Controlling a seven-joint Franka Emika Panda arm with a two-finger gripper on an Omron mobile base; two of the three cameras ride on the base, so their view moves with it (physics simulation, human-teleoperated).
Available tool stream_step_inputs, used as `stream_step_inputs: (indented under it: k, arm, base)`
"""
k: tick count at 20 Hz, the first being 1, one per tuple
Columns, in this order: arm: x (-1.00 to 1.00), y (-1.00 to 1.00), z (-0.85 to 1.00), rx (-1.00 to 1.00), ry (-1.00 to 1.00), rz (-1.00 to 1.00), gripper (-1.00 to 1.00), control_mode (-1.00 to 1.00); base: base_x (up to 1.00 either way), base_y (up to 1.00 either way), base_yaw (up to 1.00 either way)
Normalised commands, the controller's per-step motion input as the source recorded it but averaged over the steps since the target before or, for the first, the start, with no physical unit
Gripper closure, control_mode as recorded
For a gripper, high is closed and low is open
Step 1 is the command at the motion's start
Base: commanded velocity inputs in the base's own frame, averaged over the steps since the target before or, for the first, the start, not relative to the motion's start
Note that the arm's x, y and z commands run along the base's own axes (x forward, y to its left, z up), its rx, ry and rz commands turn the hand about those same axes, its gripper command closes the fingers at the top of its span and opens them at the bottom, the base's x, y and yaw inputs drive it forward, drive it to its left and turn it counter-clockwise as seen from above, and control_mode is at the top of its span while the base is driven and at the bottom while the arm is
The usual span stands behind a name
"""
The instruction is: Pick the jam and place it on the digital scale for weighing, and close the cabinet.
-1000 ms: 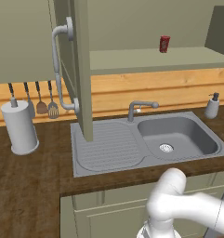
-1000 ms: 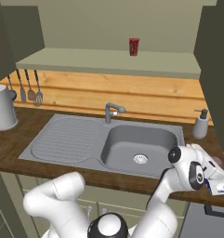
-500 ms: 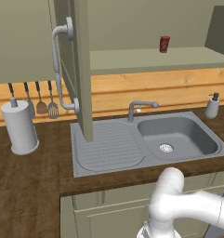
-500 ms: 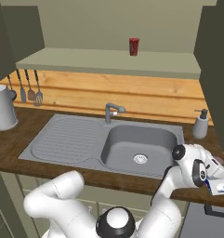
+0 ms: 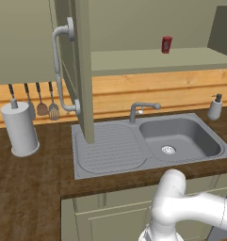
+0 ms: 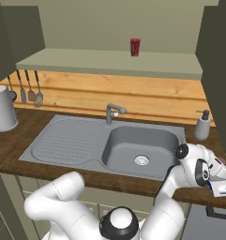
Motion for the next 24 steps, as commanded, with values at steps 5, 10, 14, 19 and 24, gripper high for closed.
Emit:
stream_step_inputs:
  k: [5,10,14,19,24]
  arm:
    - [-0.09,0.05,0.0,0.0,0.0,0.0,-1.0,-1.0]
    - [-0.23,0.15,0.04,-0.01,-0.08,0.0,-1.0,-1.0]
    - [-0.29,0.29,0.27,-0.06,-0.16,0.0,-1.0,-1.0]
    - [-0.51,0.43,0.6,-0.11,-0.31,0.0,-1.0,-1.0]
    - [-0.86,0.37,0.8,-0.18,-0.47,0.01,-1.0,-1.0]
  base:
    - [0.0,0.0,0.0]
    - [0.0,0.0,0.0]
    - [0.0,0.0,0.0]
    - [0.0,0.0,0.0]
    - [0.0,0.0,0.0]
